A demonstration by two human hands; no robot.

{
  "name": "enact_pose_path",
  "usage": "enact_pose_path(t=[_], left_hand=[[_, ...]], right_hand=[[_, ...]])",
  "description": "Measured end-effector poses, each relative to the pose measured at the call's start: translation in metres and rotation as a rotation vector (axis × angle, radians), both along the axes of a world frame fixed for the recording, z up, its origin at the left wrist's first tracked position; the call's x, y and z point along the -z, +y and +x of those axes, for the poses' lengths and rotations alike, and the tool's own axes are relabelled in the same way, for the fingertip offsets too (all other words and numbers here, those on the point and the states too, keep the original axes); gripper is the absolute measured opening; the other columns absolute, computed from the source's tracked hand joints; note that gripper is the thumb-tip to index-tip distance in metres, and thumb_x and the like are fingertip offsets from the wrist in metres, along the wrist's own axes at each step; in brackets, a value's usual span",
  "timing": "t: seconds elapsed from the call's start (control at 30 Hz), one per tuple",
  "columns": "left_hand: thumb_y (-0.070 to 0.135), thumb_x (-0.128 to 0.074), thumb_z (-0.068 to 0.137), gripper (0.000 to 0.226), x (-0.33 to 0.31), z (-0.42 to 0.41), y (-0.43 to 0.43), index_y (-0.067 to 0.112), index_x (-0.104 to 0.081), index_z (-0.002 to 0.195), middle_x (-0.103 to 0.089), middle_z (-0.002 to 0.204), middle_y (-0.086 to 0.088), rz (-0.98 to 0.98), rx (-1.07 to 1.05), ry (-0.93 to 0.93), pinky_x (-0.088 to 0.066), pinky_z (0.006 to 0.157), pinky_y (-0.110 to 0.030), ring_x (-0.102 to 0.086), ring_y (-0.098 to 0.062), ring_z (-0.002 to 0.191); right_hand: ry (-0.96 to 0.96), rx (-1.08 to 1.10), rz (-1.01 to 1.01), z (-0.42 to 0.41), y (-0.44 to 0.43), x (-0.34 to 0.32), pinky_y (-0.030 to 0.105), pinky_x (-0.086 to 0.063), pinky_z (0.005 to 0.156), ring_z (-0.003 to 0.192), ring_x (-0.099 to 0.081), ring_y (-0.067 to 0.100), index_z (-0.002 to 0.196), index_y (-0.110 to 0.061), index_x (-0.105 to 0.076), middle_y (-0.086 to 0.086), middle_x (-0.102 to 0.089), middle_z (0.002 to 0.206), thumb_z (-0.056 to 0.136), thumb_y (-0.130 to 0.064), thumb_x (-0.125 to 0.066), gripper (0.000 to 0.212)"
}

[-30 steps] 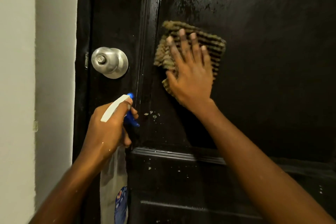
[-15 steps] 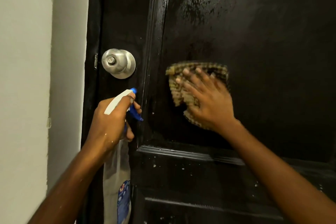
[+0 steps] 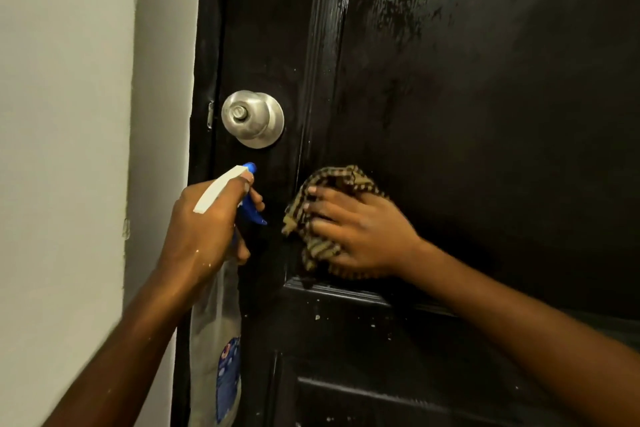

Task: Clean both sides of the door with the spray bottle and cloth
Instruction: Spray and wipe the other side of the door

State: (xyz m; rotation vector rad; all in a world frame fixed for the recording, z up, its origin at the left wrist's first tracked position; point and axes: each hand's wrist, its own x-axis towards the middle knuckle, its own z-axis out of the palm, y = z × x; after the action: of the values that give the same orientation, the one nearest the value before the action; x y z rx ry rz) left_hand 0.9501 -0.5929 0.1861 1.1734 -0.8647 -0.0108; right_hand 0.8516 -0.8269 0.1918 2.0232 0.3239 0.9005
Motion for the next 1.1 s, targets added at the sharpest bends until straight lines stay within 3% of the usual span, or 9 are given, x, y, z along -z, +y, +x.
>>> enact_pose_path(t=[0.17, 0.27, 0.47, 0.57, 0.63, 0.73, 0.87, 1.0, 1.1], left_hand=[[0.032, -0.045, 0.101, 0.04, 0.002, 0.007, -0.001, -0.002, -0.065, 0.097, -0.07, 0.088, -0.013, 0.001, -0.073, -0.002, -0.045, 0.036, -0.023, -0.05, -0.017, 0.033], [0.032, -0.044, 0.101, 0.041, 0.003, 0.008, 0.0, -0.004, -0.064, 0.097, -0.069, 0.09, -0.014, 0.003, -0.088, -0.003, -0.046, 0.035, -0.021, -0.05, -0.015, 0.032], [0.035, -0.045, 0.1, 0.04, 0.008, 0.006, 0.0, 0.001, -0.066, 0.095, -0.071, 0.087, -0.01, 0.015, -0.105, -0.025, -0.047, 0.037, -0.025, -0.051, -0.018, 0.035], [0.033, -0.046, 0.101, 0.039, 0.007, -0.002, -0.006, 0.002, -0.067, 0.09, -0.071, 0.084, -0.009, 0.013, -0.094, -0.053, -0.046, 0.038, -0.025, -0.051, -0.02, 0.035], [0.033, -0.046, 0.101, 0.038, 0.005, -0.008, -0.011, 0.002, -0.067, 0.09, -0.072, 0.085, -0.009, 0.008, -0.065, -0.057, -0.046, 0.038, -0.025, -0.051, -0.02, 0.035], [0.032, -0.046, 0.101, 0.037, 0.005, -0.014, -0.019, 0.004, -0.067, 0.09, -0.072, 0.086, -0.01, 0.01, -0.028, -0.056, -0.046, 0.039, -0.027, -0.051, -0.022, 0.035], [0.033, -0.045, 0.1, 0.039, 0.008, -0.013, -0.024, 0.003, -0.067, 0.088, -0.072, 0.084, -0.011, 0.013, -0.002, -0.055, -0.046, 0.04, -0.028, -0.053, -0.024, 0.036], [0.032, -0.047, 0.1, 0.035, 0.015, -0.013, -0.031, 0.007, -0.068, 0.088, -0.073, 0.086, -0.01, 0.033, 0.024, -0.04, -0.046, 0.04, -0.028, -0.052, -0.022, 0.035], [0.032, -0.047, 0.1, 0.034, 0.016, -0.021, -0.038, 0.01, -0.069, 0.086, -0.073, 0.084, -0.008, 0.044, 0.025, -0.043, -0.045, 0.042, -0.029, -0.052, -0.023, 0.035]], right_hand=[[-0.395, 0.016, 0.162, 0.023, 0.016, -0.1, 0.044, -0.031, 0.113, 0.143, -0.043, 0.026, 0.119, -0.018, -0.07, 0.004, -0.062, 0.138, 0.094, -0.042, -0.053, 0.039], [-0.463, 0.017, 0.219, 0.033, 0.027, -0.093, 0.044, -0.029, 0.116, 0.143, -0.043, 0.028, 0.116, -0.014, -0.069, 0.006, -0.064, 0.133, 0.092, -0.041, -0.054, 0.04], [-0.224, -0.04, 0.207, 0.02, 0.024, 0.016, 0.047, -0.033, 0.114, 0.14, -0.046, 0.035, 0.113, -0.011, -0.07, 0.012, -0.065, 0.129, 0.088, -0.042, -0.057, 0.042], [-0.042, -0.007, 0.146, 0.003, 0.017, 0.066, 0.042, -0.048, 0.097, 0.142, -0.044, 0.031, 0.118, -0.016, -0.068, 0.008, -0.063, 0.136, 0.088, -0.047, -0.061, 0.043], [0.005, 0.05, 0.114, -0.009, 0.011, 0.079, 0.036, -0.049, 0.087, 0.143, -0.04, 0.026, 0.12, -0.022, -0.066, 0.005, -0.059, 0.141, 0.089, -0.051, -0.059, 0.044], [0.023, 0.023, 0.12, -0.026, -0.003, 0.075, 0.04, -0.052, 0.092, 0.142, -0.039, 0.024, 0.121, -0.022, -0.066, 0.005, -0.058, 0.142, 0.093, -0.048, -0.053, 0.04], [-0.228, 0.011, 0.219, -0.045, -0.025, 0.039, 0.045, -0.036, 0.115, 0.147, -0.036, 0.026, 0.135, -0.019, -0.062, 0.007, -0.051, 0.151, 0.098, -0.045, -0.049, 0.047], [-0.611, 0.217, 0.436, -0.044, -0.01, 0.003, 0.046, -0.019, 0.122, 0.154, -0.019, 0.024, 0.156, -0.028, -0.037, 0.0, -0.027, 0.165, 0.094, -0.05, -0.046, 0.067], [-0.599, 0.289, 0.446, -0.033, 0.0, 0.031, 0.046, -0.013, 0.123, 0.155, -0.014, 0.025, 0.159, -0.03, -0.029, -0.001, -0.017, 0.167, 0.091, -0.053, -0.051, 0.075]])
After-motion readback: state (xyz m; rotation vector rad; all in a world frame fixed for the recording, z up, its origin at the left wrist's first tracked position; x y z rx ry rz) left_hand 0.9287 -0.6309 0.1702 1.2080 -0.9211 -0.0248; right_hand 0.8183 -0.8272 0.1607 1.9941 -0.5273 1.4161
